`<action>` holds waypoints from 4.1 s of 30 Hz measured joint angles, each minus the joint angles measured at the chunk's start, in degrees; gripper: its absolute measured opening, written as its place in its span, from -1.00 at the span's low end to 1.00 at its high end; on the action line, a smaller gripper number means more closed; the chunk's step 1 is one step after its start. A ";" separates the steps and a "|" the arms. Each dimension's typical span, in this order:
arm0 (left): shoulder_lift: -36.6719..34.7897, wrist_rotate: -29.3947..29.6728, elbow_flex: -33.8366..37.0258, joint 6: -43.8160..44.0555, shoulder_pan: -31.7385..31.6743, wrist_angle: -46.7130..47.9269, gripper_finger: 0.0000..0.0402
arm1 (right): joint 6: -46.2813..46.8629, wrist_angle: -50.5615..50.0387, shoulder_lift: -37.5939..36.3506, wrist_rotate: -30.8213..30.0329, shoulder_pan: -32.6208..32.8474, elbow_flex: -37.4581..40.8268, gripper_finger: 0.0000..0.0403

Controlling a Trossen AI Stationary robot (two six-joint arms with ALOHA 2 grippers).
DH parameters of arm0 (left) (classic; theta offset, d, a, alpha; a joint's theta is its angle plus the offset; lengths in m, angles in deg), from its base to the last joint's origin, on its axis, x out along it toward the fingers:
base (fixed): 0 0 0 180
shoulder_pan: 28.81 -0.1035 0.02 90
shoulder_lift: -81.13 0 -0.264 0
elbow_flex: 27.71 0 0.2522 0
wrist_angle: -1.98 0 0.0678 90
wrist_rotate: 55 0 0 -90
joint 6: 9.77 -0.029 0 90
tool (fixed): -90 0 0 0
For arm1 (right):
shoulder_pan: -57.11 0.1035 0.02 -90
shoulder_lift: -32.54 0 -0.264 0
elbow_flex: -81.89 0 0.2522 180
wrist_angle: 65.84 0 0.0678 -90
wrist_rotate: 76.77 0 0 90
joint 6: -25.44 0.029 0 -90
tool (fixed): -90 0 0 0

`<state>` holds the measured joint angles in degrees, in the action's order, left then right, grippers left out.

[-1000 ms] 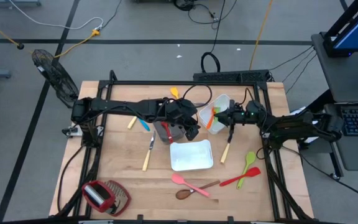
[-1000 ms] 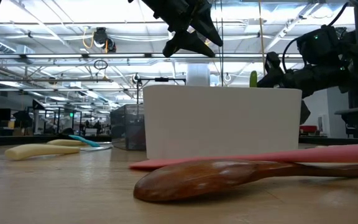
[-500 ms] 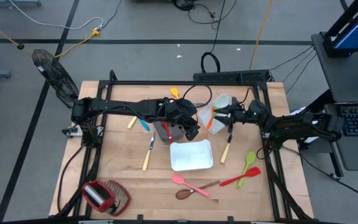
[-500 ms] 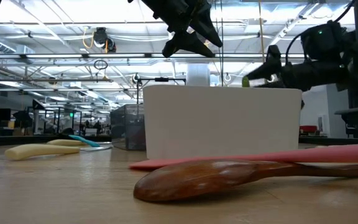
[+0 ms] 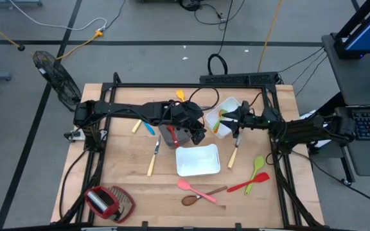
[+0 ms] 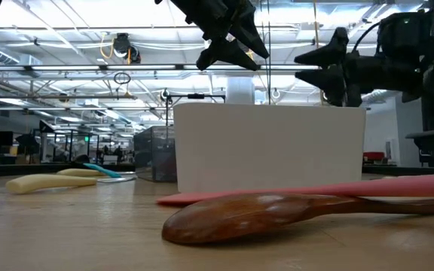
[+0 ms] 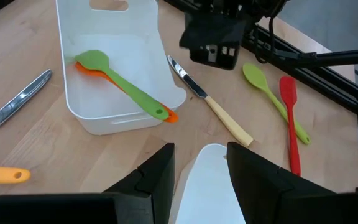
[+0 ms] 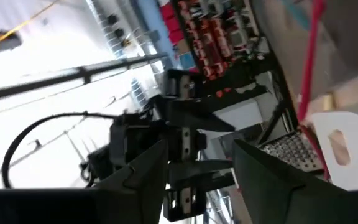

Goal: Pick & Place Kitchen Items
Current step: Put the blue spatula into the top white bin

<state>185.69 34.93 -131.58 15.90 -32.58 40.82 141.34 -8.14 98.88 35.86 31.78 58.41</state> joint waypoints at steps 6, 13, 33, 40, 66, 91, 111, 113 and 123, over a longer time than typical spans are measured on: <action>0.00 -0.02 0.02 0.00 0.02 0.22 -0.24 | -6.93 1.98 -1.90 0.04 -0.04 0.00 -0.23; 0.00 -0.02 0.01 0.02 0.00 0.37 -0.24 | -12.77 2.03 -6.70 0.12 -0.04 0.00 -0.35; 0.00 -0.01 0.02 6.48 2.80 0.61 -0.24 | -26.96 2.03 -16.24 2.74 -0.07 3.67 -0.98; -3.46 3.08 0.11 16.15 2.09 11.99 -0.24 | -27.74 2.18 -18.59 2.56 -0.09 7.52 -0.99; -14.56 13.81 0.02 50.77 -4.29 48.28 -0.24 | -64.57 -2.68 -22.12 15.32 -0.17 6.76 -1.00; -14.53 0.63 16.48 48.27 -17.85 35.21 -0.24 | -99.81 -62.83 -25.45 2.51 -0.08 -12.65 -1.00; -15.06 1.01 18.41 48.63 -28.94 48.28 -0.24 | -101.45 -68.41 -25.90 2.63 -0.07 -12.85 -1.00; -15.05 1.10 18.40 48.46 -30.21 47.94 -0.24 | -102.00 -68.65 -25.90 2.65 -0.07 -12.85 -1.00; -14.38 1.20 18.40 49.26 -34.94 43.46 -0.24 | -102.08 -70.40 -25.90 2.87 -0.07 -12.90 -1.00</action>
<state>171.30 36.13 -113.18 65.16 -67.53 84.28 39.26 -78.54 72.98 38.73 31.72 45.52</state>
